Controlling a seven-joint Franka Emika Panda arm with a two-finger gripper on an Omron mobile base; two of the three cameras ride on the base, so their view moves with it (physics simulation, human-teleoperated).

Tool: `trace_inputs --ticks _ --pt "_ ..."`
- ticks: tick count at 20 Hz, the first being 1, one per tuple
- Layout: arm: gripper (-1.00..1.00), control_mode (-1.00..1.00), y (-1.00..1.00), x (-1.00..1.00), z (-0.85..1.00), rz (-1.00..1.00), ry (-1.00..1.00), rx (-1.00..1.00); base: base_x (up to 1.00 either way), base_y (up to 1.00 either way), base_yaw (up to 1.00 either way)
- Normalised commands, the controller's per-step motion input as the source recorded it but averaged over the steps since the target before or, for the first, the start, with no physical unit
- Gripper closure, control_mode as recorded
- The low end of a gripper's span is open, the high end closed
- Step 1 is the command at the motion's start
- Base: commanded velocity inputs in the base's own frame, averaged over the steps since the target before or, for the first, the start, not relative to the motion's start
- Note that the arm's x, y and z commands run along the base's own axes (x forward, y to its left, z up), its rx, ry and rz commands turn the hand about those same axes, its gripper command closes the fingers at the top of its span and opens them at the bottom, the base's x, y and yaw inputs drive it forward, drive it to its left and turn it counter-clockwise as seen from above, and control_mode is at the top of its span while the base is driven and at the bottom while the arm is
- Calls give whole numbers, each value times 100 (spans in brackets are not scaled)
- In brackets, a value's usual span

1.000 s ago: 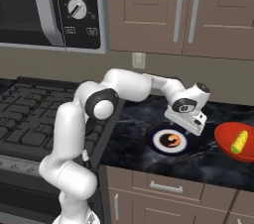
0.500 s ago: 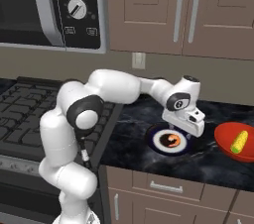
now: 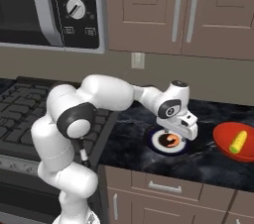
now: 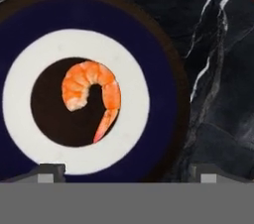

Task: Place the shrimp on the plate and place the corn on the same plate.

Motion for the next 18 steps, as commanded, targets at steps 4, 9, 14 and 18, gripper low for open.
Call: trace_inputs --ticks 4,9,14,18 --pt "-100 100 0 0 0 0 0 0 8 -72 3" --pt "-100 100 0 0 0 0 0 0 5 -55 1" --pt "-100 100 0 0 0 0 0 0 14 -55 3" --pt "-100 100 0 0 0 0 0 0 29 -38 7"
